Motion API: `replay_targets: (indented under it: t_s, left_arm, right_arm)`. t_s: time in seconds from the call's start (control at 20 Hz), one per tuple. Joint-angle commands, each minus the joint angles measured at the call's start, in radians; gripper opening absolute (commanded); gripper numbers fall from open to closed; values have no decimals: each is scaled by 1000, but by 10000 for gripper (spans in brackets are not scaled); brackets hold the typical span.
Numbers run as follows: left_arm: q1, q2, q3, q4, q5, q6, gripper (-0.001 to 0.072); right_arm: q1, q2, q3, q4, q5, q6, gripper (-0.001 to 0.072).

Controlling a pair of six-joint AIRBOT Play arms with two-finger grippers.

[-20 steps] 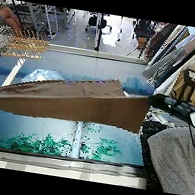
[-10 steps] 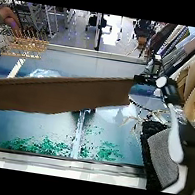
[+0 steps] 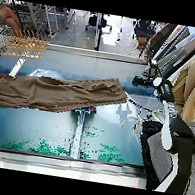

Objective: Fold the clothes and pants, and hang the long-sleeved shirts on hangers.

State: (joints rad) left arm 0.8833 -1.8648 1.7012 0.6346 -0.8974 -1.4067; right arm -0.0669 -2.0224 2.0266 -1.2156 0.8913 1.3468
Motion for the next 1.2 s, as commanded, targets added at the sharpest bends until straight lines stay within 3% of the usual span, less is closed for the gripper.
replay_targets:
  t_s: [0.0, 0.1, 0.2, 0.45, 0.75, 0.8, 0.95, 1.05, 1.1, 1.15]
  left_arm:
    - [63, 24, 0, 245, -405, 8, 693]
    - [73, 26, 0, 418, -563, -35, 693]
    - [64, 24, -8, 464, -588, -39, 693]
    - [-7, -2, -25, 457, -406, -117, 693]
    - [-76, -76, -25, 457, -217, -166, 692]
    - [-78, -81, -25, 457, -193, -182, 664]
    - [-80, -98, -25, 457, -157, -188, 305]
    - [-80, -112, -25, 457, -156, -221, 158]
    - [-79, -119, -25, 454, -156, -237, 50]
    - [-80, -126, -25, 436, -158, -236, 13]
  right_arm:
    - [-69, 50, -87, 221, 388, 31, 503]
    - [-90, 65, -173, 355, 553, 61, 504]
    - [-82, 66, -253, 398, 571, 114, 505]
    - [-43, 64, -377, 406, 306, 261, 524]
    - [-34, 20, -378, 416, 80, 340, 520]
    - [-32, 11, -378, 427, 48, 340, 520]
    - [-20, -18, -378, 434, -34, 340, 513]
    - [-13, -32, -373, 450, -74, 322, 486]
    - [-13, -36, -357, 452, -70, 280, 389]
    - [-13, -39, -339, 451, -64, 240, 285]
